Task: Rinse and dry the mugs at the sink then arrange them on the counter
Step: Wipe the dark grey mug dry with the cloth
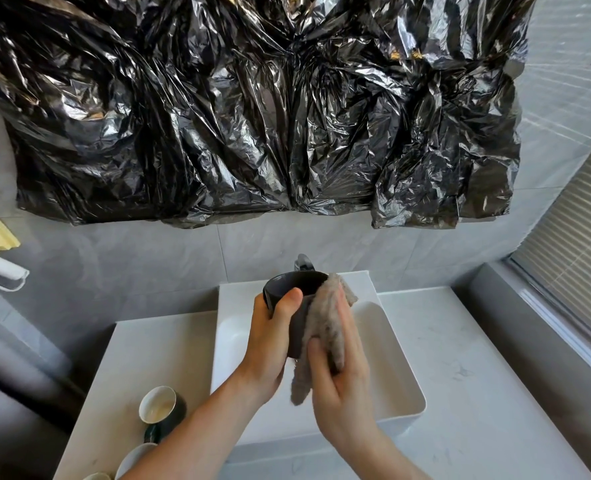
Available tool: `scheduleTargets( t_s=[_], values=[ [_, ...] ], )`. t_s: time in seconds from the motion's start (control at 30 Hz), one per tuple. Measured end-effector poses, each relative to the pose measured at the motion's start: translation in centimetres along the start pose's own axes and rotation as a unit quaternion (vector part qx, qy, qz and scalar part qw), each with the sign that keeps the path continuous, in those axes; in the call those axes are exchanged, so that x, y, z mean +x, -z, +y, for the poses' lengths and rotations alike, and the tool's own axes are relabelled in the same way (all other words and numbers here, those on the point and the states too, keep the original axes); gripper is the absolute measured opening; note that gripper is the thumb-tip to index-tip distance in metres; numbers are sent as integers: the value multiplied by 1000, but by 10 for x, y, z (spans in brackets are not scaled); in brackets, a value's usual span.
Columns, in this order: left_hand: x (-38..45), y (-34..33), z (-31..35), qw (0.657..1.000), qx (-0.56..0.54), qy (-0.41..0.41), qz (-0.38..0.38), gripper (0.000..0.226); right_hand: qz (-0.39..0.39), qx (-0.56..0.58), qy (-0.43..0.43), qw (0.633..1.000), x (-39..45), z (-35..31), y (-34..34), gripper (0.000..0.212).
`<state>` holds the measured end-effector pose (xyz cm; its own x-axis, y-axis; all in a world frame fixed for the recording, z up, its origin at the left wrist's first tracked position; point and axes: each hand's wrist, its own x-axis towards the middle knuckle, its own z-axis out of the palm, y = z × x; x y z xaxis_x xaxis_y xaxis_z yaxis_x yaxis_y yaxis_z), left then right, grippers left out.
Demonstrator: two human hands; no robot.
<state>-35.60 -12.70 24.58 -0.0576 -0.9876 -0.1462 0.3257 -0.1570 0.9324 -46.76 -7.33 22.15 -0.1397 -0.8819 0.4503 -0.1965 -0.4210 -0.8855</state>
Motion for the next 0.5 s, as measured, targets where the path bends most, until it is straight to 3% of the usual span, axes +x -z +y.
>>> scheduleTargets(
  t_s=[0.1,0.23,0.4,0.5],
  values=[
    [-4,4,-1,995,75,-68,-25,81,47,100,-160,981,2,-16,1,32],
    [-6,15,0,976,168,-114,-74,94,15,120,-209,970,22,-38,19,33],
    [-10,22,7,949,253,-178,-60,95,-19,63,-174,983,33,-49,42,30],
    [-9,25,10,930,294,-214,-54,96,-33,-64,-46,996,37,-54,56,27]
  ],
)
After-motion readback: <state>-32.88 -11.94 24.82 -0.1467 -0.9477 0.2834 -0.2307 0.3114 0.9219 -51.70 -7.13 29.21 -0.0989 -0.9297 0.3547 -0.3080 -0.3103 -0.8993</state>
